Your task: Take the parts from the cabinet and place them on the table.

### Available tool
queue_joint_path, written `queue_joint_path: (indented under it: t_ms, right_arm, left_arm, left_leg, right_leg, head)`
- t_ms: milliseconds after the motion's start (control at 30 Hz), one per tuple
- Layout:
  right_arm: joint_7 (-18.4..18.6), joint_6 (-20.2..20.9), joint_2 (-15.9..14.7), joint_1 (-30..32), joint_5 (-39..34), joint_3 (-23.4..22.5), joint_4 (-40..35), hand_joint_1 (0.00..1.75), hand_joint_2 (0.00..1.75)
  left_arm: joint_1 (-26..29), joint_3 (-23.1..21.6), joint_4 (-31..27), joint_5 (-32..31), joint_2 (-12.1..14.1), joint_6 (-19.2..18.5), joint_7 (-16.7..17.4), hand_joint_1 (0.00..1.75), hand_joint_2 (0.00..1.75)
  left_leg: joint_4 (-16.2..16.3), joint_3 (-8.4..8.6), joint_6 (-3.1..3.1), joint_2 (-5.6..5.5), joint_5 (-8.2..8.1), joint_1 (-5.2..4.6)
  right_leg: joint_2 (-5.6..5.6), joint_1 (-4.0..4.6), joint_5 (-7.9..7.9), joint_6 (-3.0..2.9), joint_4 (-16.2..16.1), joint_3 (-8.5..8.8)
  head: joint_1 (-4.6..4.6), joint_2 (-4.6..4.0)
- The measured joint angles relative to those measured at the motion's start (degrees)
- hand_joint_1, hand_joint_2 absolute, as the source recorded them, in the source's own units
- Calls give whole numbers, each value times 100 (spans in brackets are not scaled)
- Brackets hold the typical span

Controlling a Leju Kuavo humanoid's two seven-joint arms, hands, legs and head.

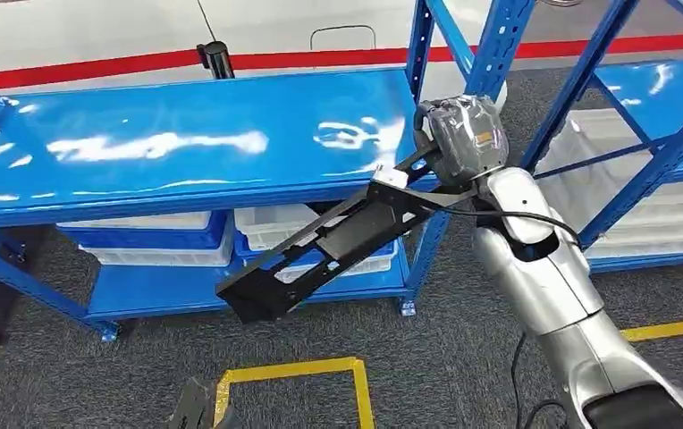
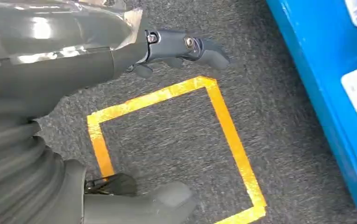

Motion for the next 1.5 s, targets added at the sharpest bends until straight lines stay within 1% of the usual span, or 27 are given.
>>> queue_joint_path:
  t_ms: [33, 67, 167, 233, 300, 367, 433, 467, 533, 633, 667, 733, 800, 833, 900, 967, 1000, 1033, 1067, 1167, 1200, 1233, 1300, 1333, 1367, 1433, 1500]
  right_arm:
    - [0, 0, -11, -11, 0, -20, -7, 168, 175]
    - [0, 0, -11, -20, -4, -24, -13, 168, 175]
    - [-2, 0, -50, -24, -7, -44, -11, 168, 175]
    - [0, 0, -76, -17, -11, -74, -13, 168, 175]
    - [2, 0, -114, 12, -9, -83, -15, 168, 175]
    - [28, 0, -153, 86, 2, -98, -15, 168, 175]
    - [78, -2, -188, 151, 30, -146, -28, 168, 175]
    - [94, -2, -201, 153, 42, -168, -41, 168, 175]
    - [107, -2, -210, 150, 74, -236, -107, 168, 175]
    - [129, 46, -208, 145, 98, -288, -131, 168, 175]
    - [129, 81, -208, 155, 107, -295, -125, 168, 175]
    - [131, 111, -188, 130, 122, -313, -122, 168, 175]
    - [129, 120, -151, 127, 159, -341, -122, 168, 175]
    - [129, 120, -134, 134, 200, -365, -122, 168, 175]
    - [129, 120, -111, 156, 251, -409, -122, 168, 175]
    - [129, 120, -98, 158, 306, -435, -125, 168, 175]
    - [129, 127, -81, 157, 334, -461, -129, 168, 175]
    - [146, 129, -66, 161, 360, -498, -157, 168, 175]
    - [155, 133, -48, 156, 391, -527, -173, 168, 175]
    - [166, 171, -28, 162, 431, -566, -190, 168, 175]
    - [166, 190, -48, 177, 446, -590, -192, 168, 175]
    - [168, 208, -50, 178, 448, -605, -194, 168, 175]
    - [170, 208, -55, 182, 452, -640, -203, 168, 175]
    - [173, 208, -55, 184, 452, -651, -203, 168, 175]
    - [173, 208, -59, 190, 455, -653, -203, 168, 175]
    - [173, 210, -59, 206, 463, -658, -203, 168, 175]
    - [173, 214, -57, 203, 468, -673, -214, 168, 175]
  left_arm:
    - [-4, -2, 0, -2, 0, 0, 0, 0, 175]
    - [-2, -2, 0, -4, -2, -7, 0, 0, 175]
    - [4, -9, 2, -26, -4, -48, 0, 0, 175]
    - [-7, -46, 0, -63, -11, -76, 4, 0, 175]
    - [-5, -79, 0, -72, -13, -114, 22, 0, 175]
    - [-6, -96, 0, -87, -11, -138, 37, 0, 175]
    - [-14, -105, 0, -127, -7, -186, 52, 0, 175]
    - [-22, -109, 0, -131, -7, -197, 68, 0, 175]
    - [-49, -118, -9, -135, -11, -210, 85, 0, 175]
    - [-69, -136, -9, -125, -4, -230, 94, 0, 175]
    - [-63, -136, -9, -109, 2, -227, 98, 0, 175]
    - [-53, -136, -9, -85, 22, -225, 103, 0, 175]
    - [-61, -136, -9, -87, 33, -221, 103, 0, 175]
    - [-68, -136, -9, -92, 35, -216, 105, 0, 175]
    - [-72, -136, -9, -107, 44, -216, 111, 0, 175]
    - [-84, -136, -11, -122, 50, -219, 127, 0, 175]
    - [-99, -136, -15, -125, 48, -219, 127, 0, 175]
    - [-123, -136, -20, -133, 35, -219, 129, 0, 175]
    - [-147, -136, -31, -135, 37, -216, 131, 0, 175]
    - [-158, -136, -31, -160, 33, -216, 157, 0, 175]
    - [-168, -136, -31, -173, 11, -221, 162, 0, 175]
    - [-184, -136, -35, -179, 9, -221, 166, 0, 175]
    - [-190, -136, -37, -184, 2, -221, 168, 0, 175]
    - [-190, -136, -37, -184, 4, -221, 170, 0, 175]
    - [-189, -136, -37, -184, 2, -223, 170, 0, 175]
    - [-190, -136, -37, -184, 0, -236, 170, 0, 175]
    - [-194, -136, -37, -184, -4, -238, 170, 0, 175]
  left_leg:
    - [-316, 158, 9, -7, -87, -28]
    - [-300, 116, 16, 1, -86, -49]
    - [-392, 21, 186, 27, 135, -42]
    - [-394, -162, 292, 58, 303, -74]
    - [-388, -348, 307, 62, 450, -93]
    - [-380, -545, 305, 70, 595, -107]
    - [-357, -741, 285, 75, 738, -113]
    - [-342, -817, 265, 74, 794, -117]
    - [-305, -922, 208, 72, 894, -153]
    - [-378, -952, 133, 79, 1091, -147]
    - [-370, -986, 98, 57, 1107, -148]
    - [-35, -1141, 14, 26, 491, -90]
    - [789, -1321, -59, 20, -166, -58]
    - [1194, -1385, -95, 20, -299, -41]
    - [1438, -1263, -152, 23, 13, 18]
    - [834, -705, -192, 25, 411, 76]
    - [407, -360, -204, 17, 353, 96]
    - [-104, -12, -221, -10, 81, 72]
    - [-335, 76, -130, -37, -35, 41]
    - [-325, -46, 48, -15, 114, -37]
    - [-365, -93, 144, 45, 219, -12]
    - [-373, -198, 224, 31, 300, -28]
    - [-369, -369, 266, 38, 449, -45]
    - [-364, -469, 276, 45, 526, -56]
    - [-362, -560, 279, 56, 600, -67]
    - [-357, -736, 271, 64, 739, -90]
    - [-350, -884, 237, 63, 878, -97]
  right_leg:
    - [-1, 20, 45, 58, 0, -13]
    - [-11, 20, 102, 100, -33, -14]
    - [-24, 52, 210, 224, -85, -64]
    - [-13, 30, -384, 102, 386, -295]
    - [-14, 30, -891, 77, 1265, -508]
    - [-10, 40, -892, 181, 1785, -512]
    - [-11, 40, -535, 309, 1384, -62]
    - [-11, 48, -468, 302, 936, 288]
    - [-16, 124, -775, 171, -171, 1054]
    - [0, 161, -722, 72, -228, 953]
    - [-12, 30, -644, 7, -267, 858]
    - [-37, 16, -494, -116, -252, 783]
    - [-33, 21, -355, -135, -251, 613]
    - [-34, 21, -285, -124, -246, 520]
    - [-34, 9, -139, -84, -236, 323]
    - [-31, -30, -32, -8, -185, 144]
    - [-29, -31, -6, 33, -141, 101]
    - [-28, -8, 14, 64, -109, 33]
    - [-38, -8, 63, 130, -97, 28]
    - [-38, 19, 252, 292, -189, 3]
    - [-32, -21, 140, 279, -129, -69]
    - [-28, -8, -172, 197, 96, -220]
    - [-22, -14, -786, 108, 923, -420]
    - [-20, -8, -973, 130, 1405, -516]
    - [-15, 5, -976, 194, 1717, -529]
    - [-16, 7, -685, 319, 1618, -235]
    - [-16, 29, -547, 301, 707, 500]
  head:
    - [15, 0]
    - [7, 0]
    - [15, 0]
    - [37, 0]
    - [35, 0]
    - [37, 0]
    - [37, 0]
    - [40, 0]
    - [46, 0]
    - [20, 0]
    - [20, 0]
    - [9, 0]
    - [3, 0]
    - [-5, 0]
    - [-4, 0]
    - [-6, 0]
    - [-11, 0]
    - [-15, 0]
    - [13, 0]
    - [13, 0]
    - [-2, 0]
    - [26, 0]
    - [50, 0]
    - [48, 0]
    - [55, 0]
    - [55, 0]
    - [53, 0]
